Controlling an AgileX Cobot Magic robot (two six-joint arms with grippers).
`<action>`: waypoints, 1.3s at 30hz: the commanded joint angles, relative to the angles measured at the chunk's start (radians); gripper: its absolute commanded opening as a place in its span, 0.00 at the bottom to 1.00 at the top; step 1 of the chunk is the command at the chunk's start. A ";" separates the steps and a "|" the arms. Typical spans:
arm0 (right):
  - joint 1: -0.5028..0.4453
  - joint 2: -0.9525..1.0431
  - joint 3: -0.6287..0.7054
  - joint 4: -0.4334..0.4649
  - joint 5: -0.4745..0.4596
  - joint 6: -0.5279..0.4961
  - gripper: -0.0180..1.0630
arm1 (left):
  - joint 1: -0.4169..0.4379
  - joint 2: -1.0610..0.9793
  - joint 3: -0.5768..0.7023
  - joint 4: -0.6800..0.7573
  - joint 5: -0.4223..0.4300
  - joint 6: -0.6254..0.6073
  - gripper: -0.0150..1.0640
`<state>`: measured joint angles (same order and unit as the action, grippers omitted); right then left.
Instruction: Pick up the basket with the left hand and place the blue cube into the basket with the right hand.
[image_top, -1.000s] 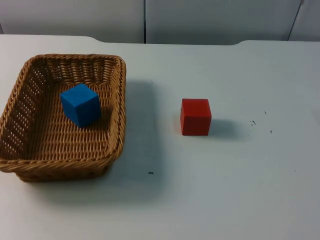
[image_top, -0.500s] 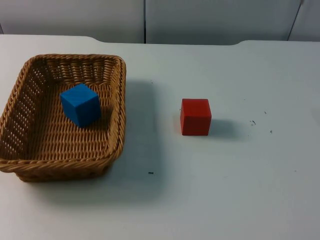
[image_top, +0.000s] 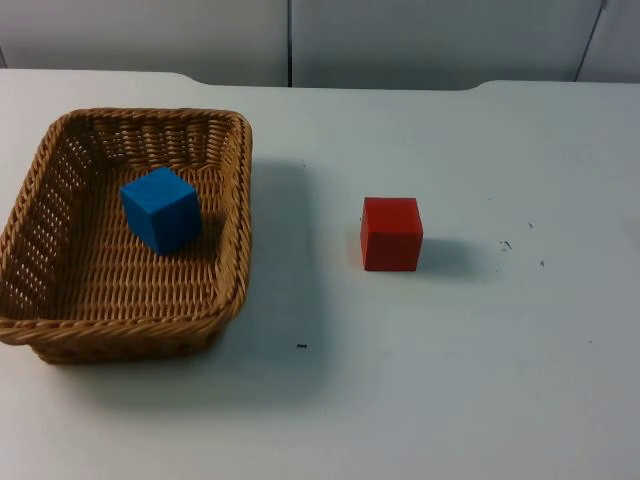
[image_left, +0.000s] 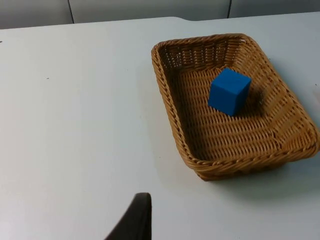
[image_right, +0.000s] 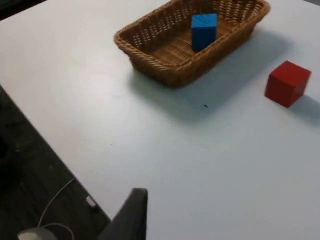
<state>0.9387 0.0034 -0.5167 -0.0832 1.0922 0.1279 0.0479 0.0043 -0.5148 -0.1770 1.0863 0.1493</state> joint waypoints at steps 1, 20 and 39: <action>-0.071 -0.003 0.005 0.001 -0.011 -0.006 0.99 | -0.005 -0.004 0.003 0.001 -0.008 -0.010 0.91; -0.724 -0.003 0.005 0.001 -0.011 -0.005 0.99 | -0.005 -0.004 0.003 0.001 -0.008 -0.010 0.91; -0.945 -0.003 0.005 0.006 -0.011 -0.005 0.99 | -0.005 -0.004 0.003 0.001 -0.008 -0.010 0.91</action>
<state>0.0038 0.0034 -0.5167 -0.0809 1.0904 0.1279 0.0479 0.0043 -0.5148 -0.1770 1.0863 0.1493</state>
